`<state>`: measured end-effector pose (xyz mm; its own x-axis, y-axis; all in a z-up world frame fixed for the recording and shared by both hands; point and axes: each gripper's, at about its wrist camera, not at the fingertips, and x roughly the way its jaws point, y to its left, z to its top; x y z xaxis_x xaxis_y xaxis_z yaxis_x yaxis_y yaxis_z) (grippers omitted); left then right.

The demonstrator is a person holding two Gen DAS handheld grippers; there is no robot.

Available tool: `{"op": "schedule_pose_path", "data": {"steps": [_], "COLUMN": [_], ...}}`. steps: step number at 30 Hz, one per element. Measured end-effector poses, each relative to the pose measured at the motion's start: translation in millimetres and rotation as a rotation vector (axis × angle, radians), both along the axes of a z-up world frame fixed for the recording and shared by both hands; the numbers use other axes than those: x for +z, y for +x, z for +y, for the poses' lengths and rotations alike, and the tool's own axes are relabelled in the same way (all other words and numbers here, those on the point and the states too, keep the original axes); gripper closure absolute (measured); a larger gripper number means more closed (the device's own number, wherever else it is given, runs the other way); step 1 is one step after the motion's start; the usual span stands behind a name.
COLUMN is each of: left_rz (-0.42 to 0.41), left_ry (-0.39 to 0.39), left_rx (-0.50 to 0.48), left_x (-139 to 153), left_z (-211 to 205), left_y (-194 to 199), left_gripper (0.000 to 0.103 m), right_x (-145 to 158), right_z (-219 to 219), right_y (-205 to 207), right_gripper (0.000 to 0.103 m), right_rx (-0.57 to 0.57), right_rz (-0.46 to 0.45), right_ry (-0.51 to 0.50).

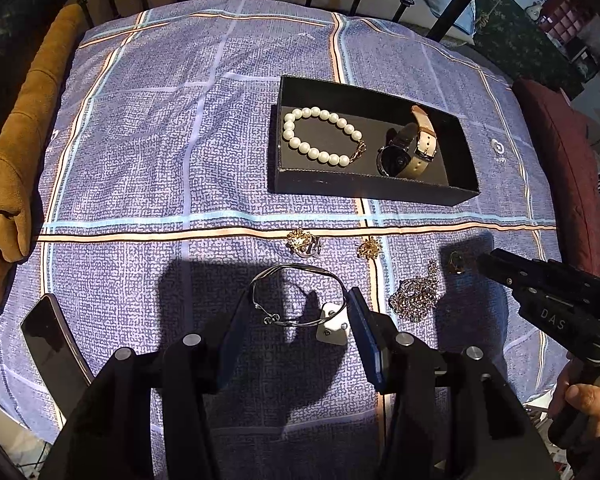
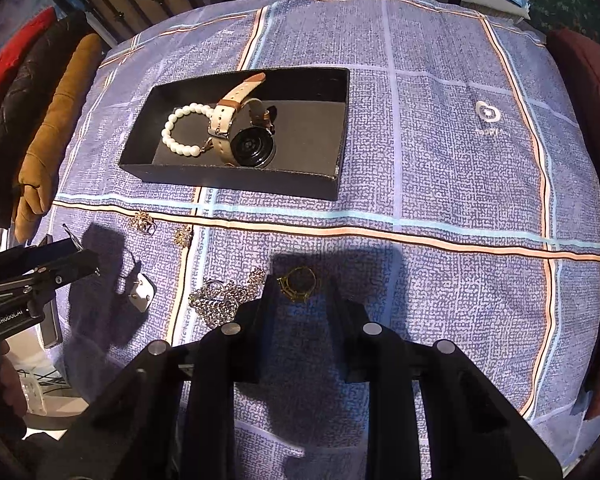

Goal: Organize jewelry
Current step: 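Grasp the gold ring with the right gripper while the left gripper holds the bangle, then lower the bangle and ring into the black box and open both grippers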

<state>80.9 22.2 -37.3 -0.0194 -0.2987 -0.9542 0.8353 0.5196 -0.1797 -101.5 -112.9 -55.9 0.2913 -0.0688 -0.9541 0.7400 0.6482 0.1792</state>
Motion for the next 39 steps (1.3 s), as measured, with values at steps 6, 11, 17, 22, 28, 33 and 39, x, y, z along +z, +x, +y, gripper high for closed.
{"op": "schedule_pose_path", "data": {"steps": [6,11,17,22,28,33,39], "left_rz": [0.0,-0.004,-0.009,0.0,0.006,0.01,0.01], "left_ry": [-0.011,-0.019,-0.023,-0.011,-0.012,-0.016,-0.027], "left_rx": [-0.017,-0.034,-0.036,-0.036,-0.028,-0.029,-0.044], "left_x": [4.4,8.9,10.7,6.3,4.3,4.2,8.6], "left_z": [-4.6,-11.1,-13.7,-10.3,-4.7,-5.1,-8.3], "left_y": [-4.1,-6.1,-3.8,-4.4,-2.7,-2.3,-6.0], "left_gripper": [0.054,0.054,0.054,0.054,0.054,0.054,0.054], "right_x": [11.2,16.4,-4.2,-31.3,-42.9,-27.2,1.5], "right_z": [3.3,3.5,1.1,1.1,-1.5,-0.7,5.2], "right_y": [-9.6,-10.1,3.9,24.2,19.4,6.1,-7.0], "right_gripper": [0.079,0.079,0.071,0.07,0.091,0.092,0.092], "right_rx": [-0.014,-0.016,0.025,0.051,0.03,0.016,0.005], "right_rz": [-0.031,-0.036,0.005,0.051,0.096,0.032,-0.048], "right_ry": [0.005,0.002,0.014,0.022,0.001,-0.009,-0.012]}}
